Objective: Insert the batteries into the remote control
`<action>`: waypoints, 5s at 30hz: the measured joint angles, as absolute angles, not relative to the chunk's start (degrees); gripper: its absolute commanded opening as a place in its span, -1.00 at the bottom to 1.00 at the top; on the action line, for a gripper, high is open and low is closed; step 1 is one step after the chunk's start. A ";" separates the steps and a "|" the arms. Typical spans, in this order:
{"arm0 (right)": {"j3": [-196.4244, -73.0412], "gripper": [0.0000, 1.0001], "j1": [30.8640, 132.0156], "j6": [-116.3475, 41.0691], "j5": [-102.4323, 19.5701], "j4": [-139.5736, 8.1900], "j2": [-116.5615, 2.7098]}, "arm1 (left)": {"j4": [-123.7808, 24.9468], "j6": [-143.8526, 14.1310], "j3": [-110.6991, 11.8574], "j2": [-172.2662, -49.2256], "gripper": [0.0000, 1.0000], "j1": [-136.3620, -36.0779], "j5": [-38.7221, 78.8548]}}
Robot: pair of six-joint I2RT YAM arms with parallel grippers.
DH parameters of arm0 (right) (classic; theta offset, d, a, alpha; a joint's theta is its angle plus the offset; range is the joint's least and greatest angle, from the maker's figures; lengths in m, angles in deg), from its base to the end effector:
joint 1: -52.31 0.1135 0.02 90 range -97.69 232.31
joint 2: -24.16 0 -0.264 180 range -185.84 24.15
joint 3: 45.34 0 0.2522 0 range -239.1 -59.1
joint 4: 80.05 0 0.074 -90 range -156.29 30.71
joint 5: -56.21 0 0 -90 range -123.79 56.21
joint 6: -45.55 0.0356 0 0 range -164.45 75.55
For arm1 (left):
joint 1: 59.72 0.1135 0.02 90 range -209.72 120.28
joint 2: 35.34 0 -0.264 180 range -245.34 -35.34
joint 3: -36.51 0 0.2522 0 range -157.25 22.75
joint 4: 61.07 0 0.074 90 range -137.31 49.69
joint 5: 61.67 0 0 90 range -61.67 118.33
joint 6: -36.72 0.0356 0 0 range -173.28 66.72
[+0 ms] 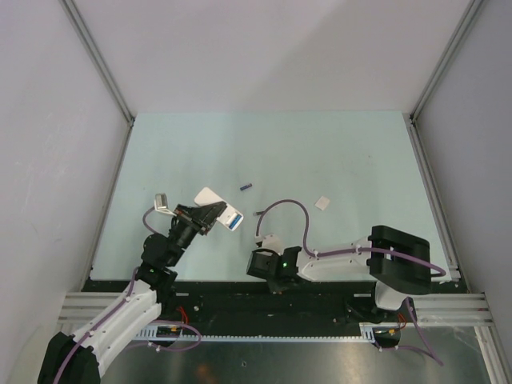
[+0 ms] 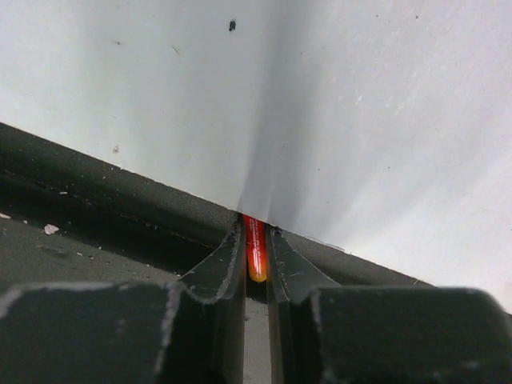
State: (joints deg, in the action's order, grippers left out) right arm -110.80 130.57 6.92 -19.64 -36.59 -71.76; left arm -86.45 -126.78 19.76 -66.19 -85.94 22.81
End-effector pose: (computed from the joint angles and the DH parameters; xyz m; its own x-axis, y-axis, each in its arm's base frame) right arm 0.0685 0.2867 0.1440 -0.8529 -0.3814 -0.3564 -0.4314 0.8995 0.0697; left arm 0.1288 -0.0673 0.2088 -0.4530 -0.8408 -0.2966 0.3172 0.1589 -0.9350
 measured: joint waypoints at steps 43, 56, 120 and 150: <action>-119.85 -1.00 82.60 3.55 -53.41 -40.33 -55.96 | -82.25 -126.12 19.76 -65.78 -1.00 -85.89 18.85; -118.49 -1.00 80.34 8.82 -52.66 -45.32 -58.93 | -80.96 -125.11 19.76 -67.24 -1.00 -85.89 18.94; -118.65 0.71 89.92 -23.24 -29.87 -48.53 -71.28 | -80.11 -123.43 19.76 -67.61 -1.00 -86.59 20.56; -126.71 0.58 91.27 -40.68 -27.66 -45.58 -81.75 | -79.19 -120.24 18.41 -71.72 -0.99 -86.59 19.75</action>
State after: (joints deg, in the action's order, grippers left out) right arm -126.71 91.27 -40.68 -27.66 -45.58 -81.75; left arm -79.19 -120.24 18.41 -71.72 -86.59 19.75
